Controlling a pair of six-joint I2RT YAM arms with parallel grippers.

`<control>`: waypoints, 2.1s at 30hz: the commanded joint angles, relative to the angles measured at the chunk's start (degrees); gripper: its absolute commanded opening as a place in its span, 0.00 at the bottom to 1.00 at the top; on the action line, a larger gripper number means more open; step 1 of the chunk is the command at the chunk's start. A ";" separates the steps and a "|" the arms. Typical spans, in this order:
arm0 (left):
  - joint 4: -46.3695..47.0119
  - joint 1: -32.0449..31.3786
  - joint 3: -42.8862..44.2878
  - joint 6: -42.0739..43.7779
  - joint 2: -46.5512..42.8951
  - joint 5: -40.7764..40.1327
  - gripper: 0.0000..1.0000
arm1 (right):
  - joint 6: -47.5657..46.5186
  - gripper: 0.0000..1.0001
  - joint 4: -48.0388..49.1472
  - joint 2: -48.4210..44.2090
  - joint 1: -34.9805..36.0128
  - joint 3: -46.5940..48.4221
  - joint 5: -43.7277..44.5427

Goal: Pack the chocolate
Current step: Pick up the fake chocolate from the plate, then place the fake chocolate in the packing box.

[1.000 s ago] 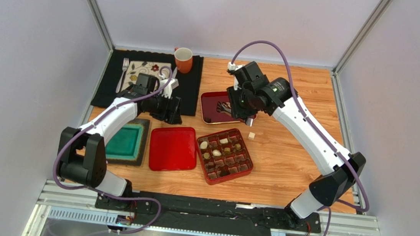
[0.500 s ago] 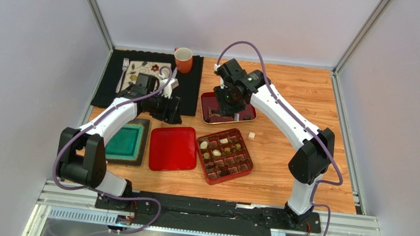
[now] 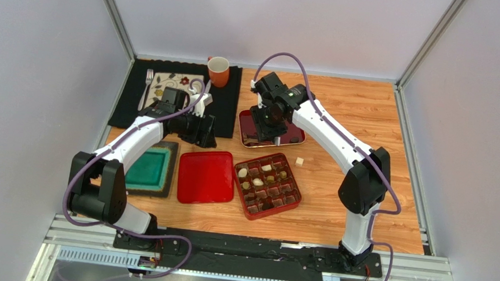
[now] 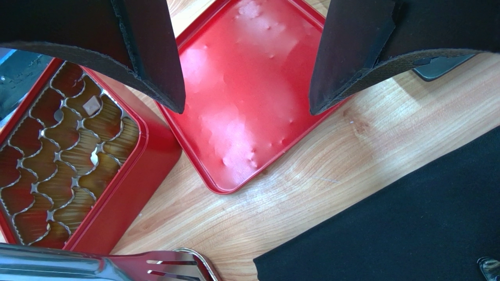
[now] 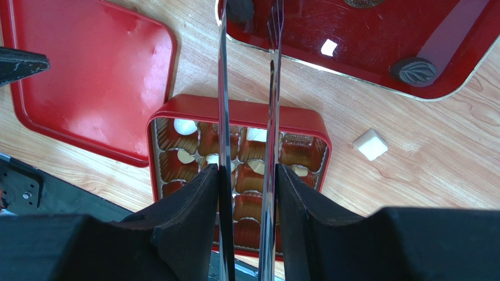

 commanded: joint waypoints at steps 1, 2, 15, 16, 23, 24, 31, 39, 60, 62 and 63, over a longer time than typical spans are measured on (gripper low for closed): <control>0.78 0.50 0.64 0.93 -2.03 0.99 0.86 | 0.01 0.43 2.37 0.94 -0.15 2.77 -0.78; 0.78 0.50 0.47 1.02 -2.03 0.99 0.86 | 0.01 0.43 2.28 1.11 -0.24 2.86 -0.61; 0.86 0.85 0.38 0.93 -2.12 1.25 0.86 | 0.01 0.31 1.32 0.16 -0.15 3.56 -0.35; 1.04 0.94 0.38 0.93 -2.12 1.43 0.86 | 0.01 0.31 1.40 -0.11 -0.15 3.48 -0.08; 1.04 0.94 0.47 0.93 -1.95 1.60 0.86 | 0.01 0.30 -0.96 -3.71 -0.24 4.09 2.91; 0.95 0.94 0.38 0.93 -2.03 1.43 0.86 | 0.01 0.30 -1.14 -4.41 -0.24 3.92 3.26; 0.95 0.94 0.38 1.02 -1.95 1.34 0.86 | 0.63 0.30 -2.46 -11.09 -0.24 -0.47 4.75; 0.86 0.94 0.47 1.02 -1.95 1.08 0.86 | 0.89 0.29 -3.25 -12.50 -0.32 -0.92 4.76; -0.01 0.94 0.12 0.58 -2.03 0.73 0.85 | 6.69 0.30 -11.69 -38.87 -0.06 -24.47 -6.67; -0.19 0.94 0.12 0.75 -2.21 0.55 0.85 | 6.95 0.30 -11.95 -40.01 0.12 -26.40 -7.20; -0.19 0.94 0.12 0.84 -2.30 0.46 0.85 | 7.04 0.30 -12.13 -40.19 0.20 -26.93 -7.29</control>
